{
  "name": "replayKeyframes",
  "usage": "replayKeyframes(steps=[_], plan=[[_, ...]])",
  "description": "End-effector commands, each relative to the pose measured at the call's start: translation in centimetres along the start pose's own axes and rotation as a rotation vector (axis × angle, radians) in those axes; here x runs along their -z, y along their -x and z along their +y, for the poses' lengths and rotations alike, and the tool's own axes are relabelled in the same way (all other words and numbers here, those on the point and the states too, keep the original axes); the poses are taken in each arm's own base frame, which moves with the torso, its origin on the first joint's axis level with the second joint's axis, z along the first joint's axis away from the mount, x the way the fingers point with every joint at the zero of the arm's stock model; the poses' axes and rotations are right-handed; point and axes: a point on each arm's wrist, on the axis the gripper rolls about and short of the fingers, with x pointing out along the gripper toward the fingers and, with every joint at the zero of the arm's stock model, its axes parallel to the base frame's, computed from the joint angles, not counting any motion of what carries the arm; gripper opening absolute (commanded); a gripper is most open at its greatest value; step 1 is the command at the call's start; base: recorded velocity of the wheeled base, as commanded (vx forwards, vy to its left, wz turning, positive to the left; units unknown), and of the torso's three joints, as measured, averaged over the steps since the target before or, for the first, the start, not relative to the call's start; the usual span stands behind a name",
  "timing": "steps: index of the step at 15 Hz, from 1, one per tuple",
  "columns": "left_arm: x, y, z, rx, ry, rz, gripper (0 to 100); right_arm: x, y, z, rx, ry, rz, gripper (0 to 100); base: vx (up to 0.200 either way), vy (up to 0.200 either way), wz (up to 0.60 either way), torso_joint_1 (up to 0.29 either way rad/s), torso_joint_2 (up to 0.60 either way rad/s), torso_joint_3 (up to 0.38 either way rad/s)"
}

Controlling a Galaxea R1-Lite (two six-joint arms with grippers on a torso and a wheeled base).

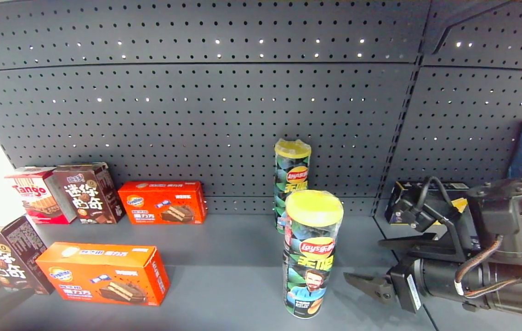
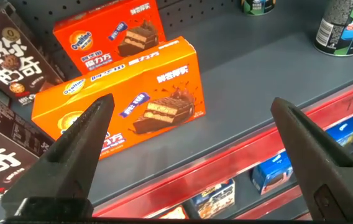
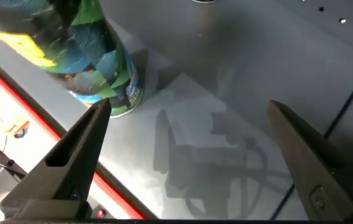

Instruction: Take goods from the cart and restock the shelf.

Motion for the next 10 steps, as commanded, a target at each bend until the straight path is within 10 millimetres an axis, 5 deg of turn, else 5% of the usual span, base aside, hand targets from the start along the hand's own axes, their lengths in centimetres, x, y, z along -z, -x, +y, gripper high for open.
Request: replayKeyframes(steps=[1,10], plan=[[0.0,-0.1,0.0,0.0,0.001,0.003,100,-0.2,-1.2,0.2,-0.008,0.006,0.022,100,0.0,0.0,0.0,0.0,0.0,0.0],[0.1,0.2,0.0,-0.002,0.001,-0.007,100,-0.5,-3.0,0.8,-0.027,0.018,0.025,100,0.0,0.0,0.0,0.0,0.0,0.0]])
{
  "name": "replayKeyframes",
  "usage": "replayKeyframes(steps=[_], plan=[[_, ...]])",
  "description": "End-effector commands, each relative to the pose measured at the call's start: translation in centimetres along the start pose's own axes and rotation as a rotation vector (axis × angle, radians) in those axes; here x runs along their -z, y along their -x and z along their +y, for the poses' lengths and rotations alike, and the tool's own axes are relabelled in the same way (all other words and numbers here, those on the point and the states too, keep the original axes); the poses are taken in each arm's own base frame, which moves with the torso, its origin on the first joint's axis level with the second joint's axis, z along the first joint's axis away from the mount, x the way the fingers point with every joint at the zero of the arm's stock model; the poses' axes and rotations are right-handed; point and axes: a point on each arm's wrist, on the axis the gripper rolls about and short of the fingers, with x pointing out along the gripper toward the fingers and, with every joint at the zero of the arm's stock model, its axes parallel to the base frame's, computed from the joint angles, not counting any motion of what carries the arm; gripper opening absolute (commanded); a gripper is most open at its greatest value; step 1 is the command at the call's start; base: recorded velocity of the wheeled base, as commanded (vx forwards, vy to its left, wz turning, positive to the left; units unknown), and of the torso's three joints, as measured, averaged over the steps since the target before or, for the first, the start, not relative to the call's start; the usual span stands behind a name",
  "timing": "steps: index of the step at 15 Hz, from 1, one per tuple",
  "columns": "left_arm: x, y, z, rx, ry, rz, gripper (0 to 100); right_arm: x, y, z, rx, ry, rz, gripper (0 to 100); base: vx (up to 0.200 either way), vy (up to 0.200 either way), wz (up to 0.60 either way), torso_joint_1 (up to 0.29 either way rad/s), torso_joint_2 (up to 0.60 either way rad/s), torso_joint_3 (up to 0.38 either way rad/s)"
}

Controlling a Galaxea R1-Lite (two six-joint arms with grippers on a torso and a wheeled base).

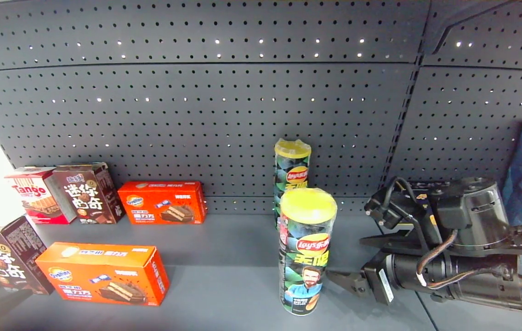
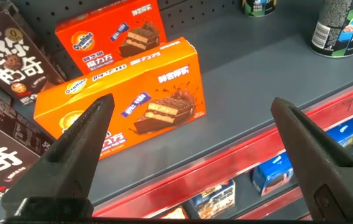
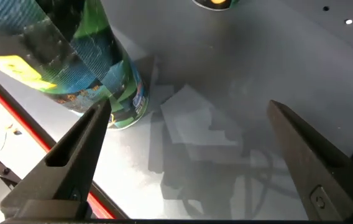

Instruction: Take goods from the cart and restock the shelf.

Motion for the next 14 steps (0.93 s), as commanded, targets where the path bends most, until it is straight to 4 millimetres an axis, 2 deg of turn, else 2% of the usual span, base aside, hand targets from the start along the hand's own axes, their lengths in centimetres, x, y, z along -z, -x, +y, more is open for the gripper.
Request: replayKeyframes(steps=[1,8,14], plan=[[0.0,0.0,0.0,0.0,0.0,0.001,100,0.1,-0.2,0.1,-0.003,0.002,0.008,100,0.0,0.0,0.0,0.0,0.0,0.0],[0.1,0.0,0.0,0.0,0.0,0.002,100,0.3,0.0,0.3,-0.006,0.006,0.008,100,0.0,0.0,0.0,0.0,0.0,0.0],[0.6,0.3,-0.1,0.0,0.0,-0.001,100,-0.1,0.2,-1.8,0.082,-0.035,-0.008,100,0.0,0.0,0.0,0.0,0.0,0.0]])
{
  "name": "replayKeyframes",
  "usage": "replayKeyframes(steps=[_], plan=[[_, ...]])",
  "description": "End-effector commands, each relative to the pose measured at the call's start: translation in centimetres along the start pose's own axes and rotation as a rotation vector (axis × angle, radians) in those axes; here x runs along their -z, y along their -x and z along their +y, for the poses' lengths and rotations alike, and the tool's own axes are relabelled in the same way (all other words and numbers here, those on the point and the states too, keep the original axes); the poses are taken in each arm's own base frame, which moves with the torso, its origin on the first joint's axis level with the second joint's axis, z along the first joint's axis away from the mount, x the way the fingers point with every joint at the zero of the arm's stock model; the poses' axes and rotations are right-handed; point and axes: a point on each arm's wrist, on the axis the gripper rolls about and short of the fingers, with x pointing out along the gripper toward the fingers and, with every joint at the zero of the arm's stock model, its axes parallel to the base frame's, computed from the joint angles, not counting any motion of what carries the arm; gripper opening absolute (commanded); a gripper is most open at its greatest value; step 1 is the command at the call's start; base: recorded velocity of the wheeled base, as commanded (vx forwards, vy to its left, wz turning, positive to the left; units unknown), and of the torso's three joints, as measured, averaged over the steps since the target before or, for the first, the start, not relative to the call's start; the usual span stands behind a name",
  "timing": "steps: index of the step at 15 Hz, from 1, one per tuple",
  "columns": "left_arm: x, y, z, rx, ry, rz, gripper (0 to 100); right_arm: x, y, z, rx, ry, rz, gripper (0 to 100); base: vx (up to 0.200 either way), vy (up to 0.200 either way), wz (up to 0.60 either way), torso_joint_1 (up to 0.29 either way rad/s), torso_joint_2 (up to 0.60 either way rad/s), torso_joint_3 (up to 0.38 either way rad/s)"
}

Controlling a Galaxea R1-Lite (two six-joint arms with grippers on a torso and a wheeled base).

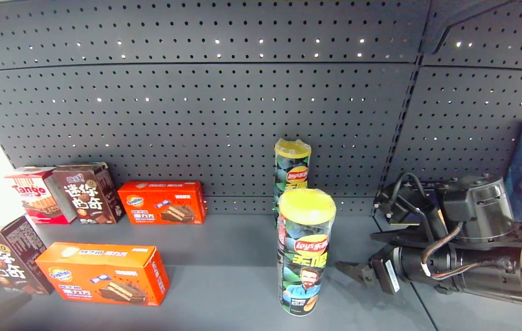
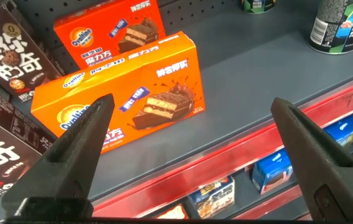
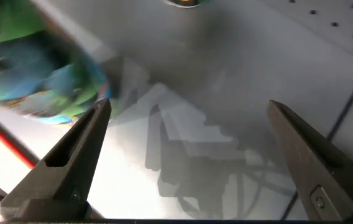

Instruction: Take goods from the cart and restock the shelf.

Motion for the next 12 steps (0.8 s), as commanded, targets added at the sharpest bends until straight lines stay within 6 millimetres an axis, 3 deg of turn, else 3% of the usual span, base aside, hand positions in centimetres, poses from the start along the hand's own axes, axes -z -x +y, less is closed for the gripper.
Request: replayKeyframes(steps=[1,7,12], plan=[[0.0,0.0,0.0,0.0,0.0,0.0,100,-0.1,0.0,-0.2,0.006,-0.004,-0.004,100,0.0,0.0,0.0,0.0,0.0,0.0],[0.1,0.0,0.0,0.0,0.0,0.001,100,-0.9,-1.9,0.0,-0.005,0.002,0.006,100,0.0,0.0,0.0,0.0,0.0,0.0],[0.5,0.1,-0.1,0.001,0.001,0.007,100,-0.7,-1.9,0.8,-0.032,0.019,0.013,100,0.0,0.0,0.0,0.0,0.0,0.0]])
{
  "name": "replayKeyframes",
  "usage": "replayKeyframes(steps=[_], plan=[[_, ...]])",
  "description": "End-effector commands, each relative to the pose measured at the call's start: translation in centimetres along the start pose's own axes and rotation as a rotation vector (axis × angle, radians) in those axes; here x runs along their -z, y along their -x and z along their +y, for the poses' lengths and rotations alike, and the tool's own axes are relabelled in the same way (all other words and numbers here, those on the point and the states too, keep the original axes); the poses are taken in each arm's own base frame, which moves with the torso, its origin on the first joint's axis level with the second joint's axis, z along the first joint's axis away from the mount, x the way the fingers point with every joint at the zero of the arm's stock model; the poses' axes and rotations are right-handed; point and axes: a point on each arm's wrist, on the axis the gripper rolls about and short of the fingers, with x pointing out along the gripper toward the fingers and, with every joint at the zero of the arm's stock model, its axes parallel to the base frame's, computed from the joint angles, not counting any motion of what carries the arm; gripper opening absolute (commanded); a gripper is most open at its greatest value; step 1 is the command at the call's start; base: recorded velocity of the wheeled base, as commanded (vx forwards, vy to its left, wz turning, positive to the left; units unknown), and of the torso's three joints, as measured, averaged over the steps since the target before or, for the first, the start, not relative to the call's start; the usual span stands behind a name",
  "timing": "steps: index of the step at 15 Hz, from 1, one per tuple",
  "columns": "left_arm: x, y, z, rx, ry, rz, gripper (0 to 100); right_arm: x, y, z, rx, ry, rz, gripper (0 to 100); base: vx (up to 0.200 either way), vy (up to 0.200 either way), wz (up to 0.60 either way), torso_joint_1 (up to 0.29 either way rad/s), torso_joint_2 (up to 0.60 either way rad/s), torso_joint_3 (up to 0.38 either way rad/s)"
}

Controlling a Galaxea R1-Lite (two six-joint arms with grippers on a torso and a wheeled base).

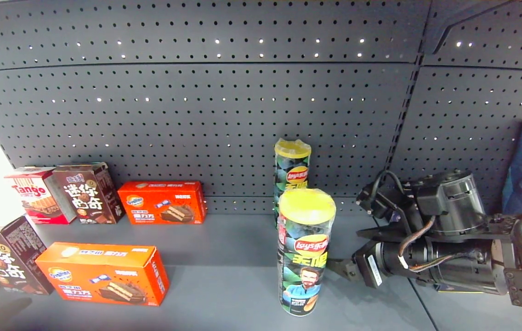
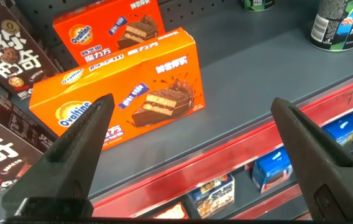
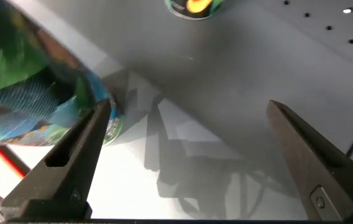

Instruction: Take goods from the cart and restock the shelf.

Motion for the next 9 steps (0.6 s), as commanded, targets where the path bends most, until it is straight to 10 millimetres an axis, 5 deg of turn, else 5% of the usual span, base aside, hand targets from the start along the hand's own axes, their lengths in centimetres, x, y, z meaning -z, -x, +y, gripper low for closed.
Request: replayKeyframes(steps=[1,9], plan=[[0.16,0.07,-0.03,0.0,0.0,-0.001,100,0.12,0.01,0.37,-0.011,0.007,0.003,100,0.0,0.0,0.0,0.0,0.0,0.0],[0.2,0.11,-0.05,0.0,0.0,-0.002,100,0.81,0.28,1.31,-0.037,0.025,0.021,100,0.0,0.0,0.0,0.0,0.0,0.0]])
